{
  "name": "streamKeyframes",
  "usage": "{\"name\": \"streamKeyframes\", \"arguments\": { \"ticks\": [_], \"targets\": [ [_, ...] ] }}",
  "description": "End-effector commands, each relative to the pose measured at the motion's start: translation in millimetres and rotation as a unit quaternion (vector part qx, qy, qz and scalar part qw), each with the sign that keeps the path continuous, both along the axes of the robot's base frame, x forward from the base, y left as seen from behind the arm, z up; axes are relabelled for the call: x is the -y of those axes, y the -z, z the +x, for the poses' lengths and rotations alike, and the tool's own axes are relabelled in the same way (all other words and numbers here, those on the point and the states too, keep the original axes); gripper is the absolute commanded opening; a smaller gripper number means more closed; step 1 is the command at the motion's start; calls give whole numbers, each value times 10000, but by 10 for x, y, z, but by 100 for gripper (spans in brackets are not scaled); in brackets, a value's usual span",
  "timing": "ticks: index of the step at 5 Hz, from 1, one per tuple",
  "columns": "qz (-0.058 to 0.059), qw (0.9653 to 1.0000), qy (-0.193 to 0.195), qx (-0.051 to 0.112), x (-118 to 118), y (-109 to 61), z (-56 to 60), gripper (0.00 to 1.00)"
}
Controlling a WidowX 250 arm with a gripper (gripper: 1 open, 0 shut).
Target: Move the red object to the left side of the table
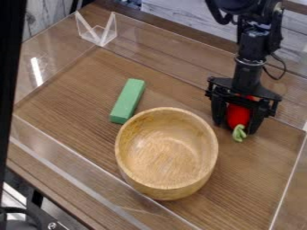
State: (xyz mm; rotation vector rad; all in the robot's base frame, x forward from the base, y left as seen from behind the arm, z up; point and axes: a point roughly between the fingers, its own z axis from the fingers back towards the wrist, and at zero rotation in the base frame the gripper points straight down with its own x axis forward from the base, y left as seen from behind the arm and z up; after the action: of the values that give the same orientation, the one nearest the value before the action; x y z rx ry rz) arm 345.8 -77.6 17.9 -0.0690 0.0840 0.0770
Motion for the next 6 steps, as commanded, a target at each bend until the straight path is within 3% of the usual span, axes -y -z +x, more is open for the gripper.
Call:
{"name": "streamKeyframes", "arguments": {
  "ticks": [1, 4, 6],
  "targets": [
    [-101, 9995, -45, 287, -17, -158, 131, 100],
    [-159, 9970, -643, 401, 97, -241, 103, 100],
    [-176, 9958, -775, 446, -103, -247, 105, 100]
  ]
}}
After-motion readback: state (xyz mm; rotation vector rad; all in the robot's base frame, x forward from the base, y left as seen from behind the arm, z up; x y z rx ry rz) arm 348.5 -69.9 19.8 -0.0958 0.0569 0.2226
